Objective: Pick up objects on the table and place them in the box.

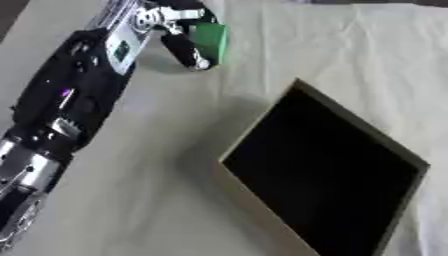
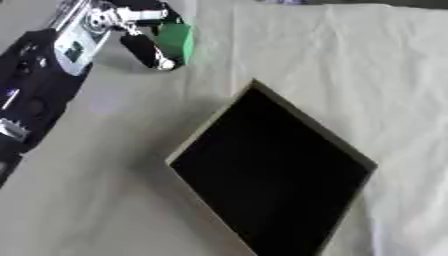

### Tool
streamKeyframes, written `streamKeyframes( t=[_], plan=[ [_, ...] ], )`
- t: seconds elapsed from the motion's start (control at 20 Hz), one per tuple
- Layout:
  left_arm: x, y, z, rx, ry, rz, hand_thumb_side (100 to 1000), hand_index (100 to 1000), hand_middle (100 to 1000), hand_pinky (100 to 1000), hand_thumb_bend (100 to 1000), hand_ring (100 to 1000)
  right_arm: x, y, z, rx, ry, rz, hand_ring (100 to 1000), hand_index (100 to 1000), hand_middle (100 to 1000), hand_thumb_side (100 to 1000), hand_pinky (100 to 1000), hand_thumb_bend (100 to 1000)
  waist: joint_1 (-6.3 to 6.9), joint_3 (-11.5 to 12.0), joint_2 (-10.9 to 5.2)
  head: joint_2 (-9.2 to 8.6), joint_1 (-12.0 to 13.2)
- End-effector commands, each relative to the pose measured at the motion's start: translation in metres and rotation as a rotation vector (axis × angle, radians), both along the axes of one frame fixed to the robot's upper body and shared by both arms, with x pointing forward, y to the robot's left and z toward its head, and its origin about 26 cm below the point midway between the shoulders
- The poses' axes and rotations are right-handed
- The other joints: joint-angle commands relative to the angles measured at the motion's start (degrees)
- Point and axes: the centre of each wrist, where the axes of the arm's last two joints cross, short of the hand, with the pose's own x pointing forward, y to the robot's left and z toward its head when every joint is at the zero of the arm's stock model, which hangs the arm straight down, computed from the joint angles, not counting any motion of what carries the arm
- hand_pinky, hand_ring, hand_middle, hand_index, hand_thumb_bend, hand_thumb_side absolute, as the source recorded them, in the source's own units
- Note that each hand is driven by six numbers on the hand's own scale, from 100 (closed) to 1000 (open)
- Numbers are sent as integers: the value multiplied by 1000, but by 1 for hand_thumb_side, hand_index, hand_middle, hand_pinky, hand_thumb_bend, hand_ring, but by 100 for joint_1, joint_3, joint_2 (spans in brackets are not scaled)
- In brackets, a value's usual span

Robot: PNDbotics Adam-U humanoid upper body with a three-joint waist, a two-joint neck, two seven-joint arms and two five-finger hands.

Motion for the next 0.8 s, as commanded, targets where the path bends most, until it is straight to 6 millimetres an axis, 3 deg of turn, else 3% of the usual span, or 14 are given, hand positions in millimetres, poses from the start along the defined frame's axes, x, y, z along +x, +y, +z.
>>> streamKeyframes(
  t=[0.05,0.2,0.6,0.8],
  plan=[
    [-4,0,13,-6,-30,0,239,790,665,723,148,787,-2,0,5,-8,-14,3,652,740,569,831,618,100,29,6,-187,9,12],
    [-5,-2,15,0,-23,-3,211,791,663,714,101,780,-2,-1,5,-11,-12,4,652,740,569,829,618,100,42,23,-229,54,16],
    [-10,-8,22,-18,-20,-32,120,795,664,683,100,754,-3,-5,5,-23,-9,-2,655,742,572,815,622,100,84,39,-416,206,13],
    [-15,-14,23,-35,-12,-56,174,797,663,655,100,733,-4,-8,5,-32,-7,-6,657,742,573,806,623,100,108,51,-556,286,-3]
  ],
)
